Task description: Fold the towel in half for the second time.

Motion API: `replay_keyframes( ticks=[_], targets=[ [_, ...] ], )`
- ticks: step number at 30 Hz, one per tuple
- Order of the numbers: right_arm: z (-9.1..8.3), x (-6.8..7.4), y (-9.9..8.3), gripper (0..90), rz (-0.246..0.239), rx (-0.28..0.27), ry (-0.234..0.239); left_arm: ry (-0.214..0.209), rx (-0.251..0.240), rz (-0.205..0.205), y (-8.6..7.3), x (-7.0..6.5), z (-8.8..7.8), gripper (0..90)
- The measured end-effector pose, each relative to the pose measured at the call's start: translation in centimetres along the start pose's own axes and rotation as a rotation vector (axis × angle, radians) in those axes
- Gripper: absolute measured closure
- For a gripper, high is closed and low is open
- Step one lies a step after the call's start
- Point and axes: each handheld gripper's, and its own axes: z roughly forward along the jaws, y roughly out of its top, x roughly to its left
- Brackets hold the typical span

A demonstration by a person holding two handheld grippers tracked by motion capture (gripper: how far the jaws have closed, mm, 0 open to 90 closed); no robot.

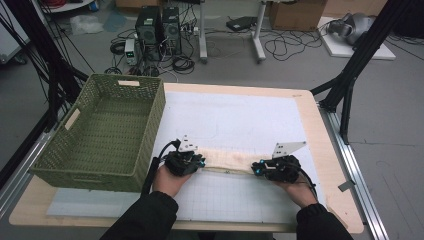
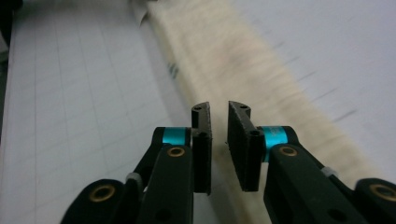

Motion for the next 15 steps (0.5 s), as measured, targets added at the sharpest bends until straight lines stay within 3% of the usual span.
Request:
replay_keyframes(
  ticks=[3, 6, 8, 12, 15],
  targets=[
    [-0.8, -0.8, 0.3, 67.7, 0.017, -0.067, -0.077, 0.026, -0.015, -0.036, -0.1, 0.8, -0.2, 71.0],
    [-0.4, -1.5, 0.0, 62.6, 0.023, -0.025, -0.124, 0.051, 0.014, -0.031, -0.3, 1.0, 0.2, 70.7],
    [-0.1, -1.7, -0.2, 60.7, 0.03, 0.003, -0.123, 0.074, 0.073, -0.026, -0.6, 1.0, 0.7, 68.3],
    [0.3, -2.2, -1.4, 52.9, 0.035, 0.088, -0.143, 0.069, 0.071, -0.041, -0.8, 1.2, 0.7, 65.9],
    [-0.4, -2.5, -2.1, 52.8, 0.053, 0.075, -0.126, 0.071, 0.071, -0.04, -0.9, 1.2, 0.7, 64.6]
  ],
)
